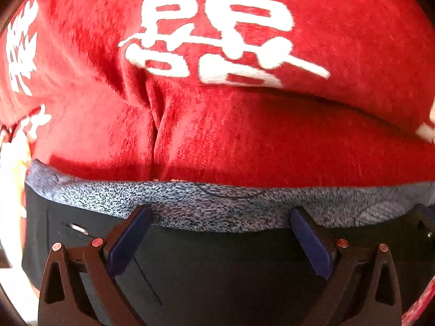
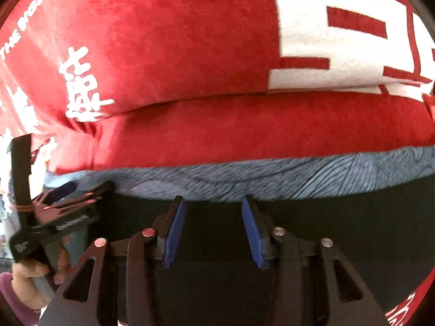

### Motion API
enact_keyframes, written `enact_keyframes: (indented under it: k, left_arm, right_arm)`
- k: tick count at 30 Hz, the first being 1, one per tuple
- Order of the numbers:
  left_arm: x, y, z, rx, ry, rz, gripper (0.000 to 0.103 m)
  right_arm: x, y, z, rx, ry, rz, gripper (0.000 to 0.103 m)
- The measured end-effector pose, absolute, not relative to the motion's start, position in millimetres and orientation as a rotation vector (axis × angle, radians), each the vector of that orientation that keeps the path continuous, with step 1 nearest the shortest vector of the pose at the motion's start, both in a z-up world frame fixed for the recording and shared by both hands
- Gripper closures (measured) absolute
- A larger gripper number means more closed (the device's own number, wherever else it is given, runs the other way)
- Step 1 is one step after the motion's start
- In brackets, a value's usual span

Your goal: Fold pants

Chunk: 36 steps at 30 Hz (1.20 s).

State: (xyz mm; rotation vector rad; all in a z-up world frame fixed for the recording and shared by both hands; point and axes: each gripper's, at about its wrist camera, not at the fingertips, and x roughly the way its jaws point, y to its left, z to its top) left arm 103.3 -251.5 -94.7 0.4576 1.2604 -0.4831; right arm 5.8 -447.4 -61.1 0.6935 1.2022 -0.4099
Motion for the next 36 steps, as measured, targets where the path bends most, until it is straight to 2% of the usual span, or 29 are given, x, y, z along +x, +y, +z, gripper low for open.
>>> enact_keyframes:
  k: [6,11,15,20,26,31,36]
  left_arm:
    - [113,-248,-98,0.448,1.268,-0.480,0.000]
    - [112,-243,-85,0.488,1.257,-0.460,0.000]
    - [84,-228,-62,0.532,1.228,-0.510,0.000]
    - [25,-201,-73,0.642,1.265,-0.552,0.000]
    - [-1,-170,-75,0.549,1.284,-0.530,0.000]
    - [-6,-171,-75,0.579,1.280,-0.538,0.000]
    - [-9,-173,-72,0.586,1.281,-0.510,0.000]
  right_arm:
    - [-8,-480,-62,0.637,1.196,-0.534,0.058]
    - [-33,-508,-53,0.726,1.193,-0.624,0.056]
    - [-56,-499,-38,0.766,1.174,-0.606,0.055]
    - [-91,-465,-26,0.739,1.183,-0.598,0.055]
    - [-131,-430,-35,0.655,1.229,-0.602,0.056]
    - [-145,-418,-37,0.704,1.251,-0.617,0.045]
    - [-164,-415,-46,0.815,1.238,-0.638,0.043]
